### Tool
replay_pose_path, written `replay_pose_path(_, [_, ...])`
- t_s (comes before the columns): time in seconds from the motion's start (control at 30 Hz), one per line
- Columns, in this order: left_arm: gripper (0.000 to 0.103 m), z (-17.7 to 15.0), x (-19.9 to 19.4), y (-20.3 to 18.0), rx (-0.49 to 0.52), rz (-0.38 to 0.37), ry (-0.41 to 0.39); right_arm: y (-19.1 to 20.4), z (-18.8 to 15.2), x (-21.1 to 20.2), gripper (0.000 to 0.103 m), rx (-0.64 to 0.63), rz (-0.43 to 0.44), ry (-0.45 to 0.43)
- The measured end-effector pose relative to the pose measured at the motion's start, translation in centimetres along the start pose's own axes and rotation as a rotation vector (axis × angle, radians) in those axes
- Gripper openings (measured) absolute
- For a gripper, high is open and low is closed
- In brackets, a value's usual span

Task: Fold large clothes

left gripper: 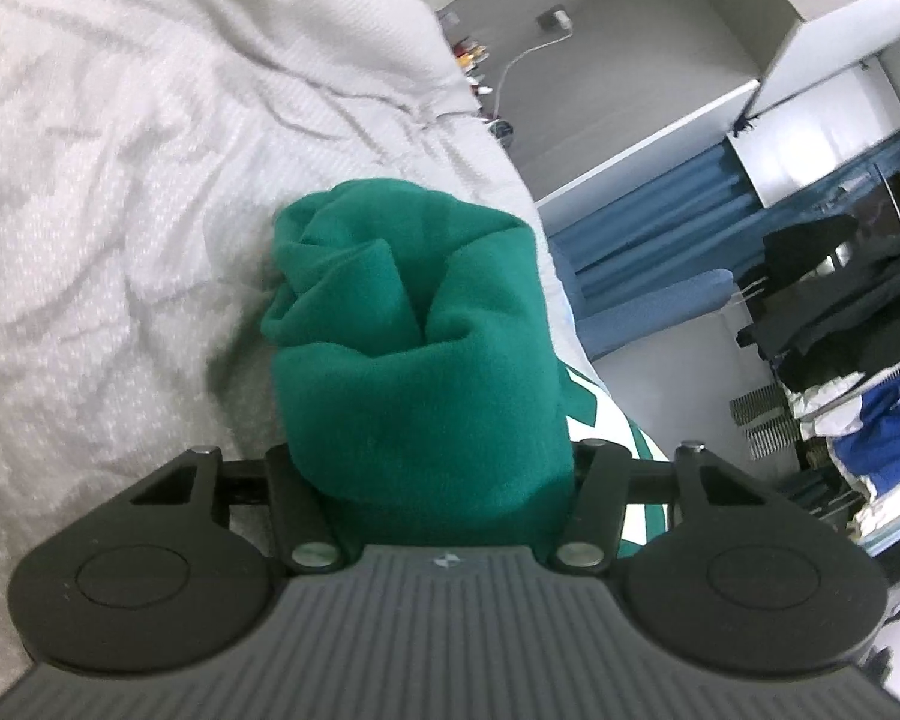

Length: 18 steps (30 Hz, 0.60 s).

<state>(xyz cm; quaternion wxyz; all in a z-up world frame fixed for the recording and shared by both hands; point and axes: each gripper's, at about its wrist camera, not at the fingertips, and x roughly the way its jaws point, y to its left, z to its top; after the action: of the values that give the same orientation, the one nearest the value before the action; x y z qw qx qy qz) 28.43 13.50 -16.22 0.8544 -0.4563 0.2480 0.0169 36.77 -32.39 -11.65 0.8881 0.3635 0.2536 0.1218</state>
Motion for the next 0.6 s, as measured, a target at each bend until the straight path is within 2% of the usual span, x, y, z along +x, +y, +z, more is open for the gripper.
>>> replay_pose_path(0.17, [0.056, 0.0, -2.0, 0.3, 0.003, -0.022, -0.012, 0.7, -0.6, -2.2, 0.035, -0.04, 0.032, -0.015])
replay_pose_path(0.37, [0.054, -0.7, -4.9, -0.8, 0.099, 0.003, -0.011, 3.5, -0.9, -3.8, 0.035, -0.114, 0.043, -0.017])
replay_pose_path(0.53, [0.052, -1.7, -7.6, -1.4, 0.091, -0.047, 0.002, 3.5, 0.2, -7.1, 0.035, -0.134, 0.072, -0.045])
replay_pose_path(0.6, [0.052, -2.1, -8.7, -2.3, 0.113, -0.073, -0.002, 4.3, -1.0, -8.7, 0.035, -0.14, 0.074, -0.055])
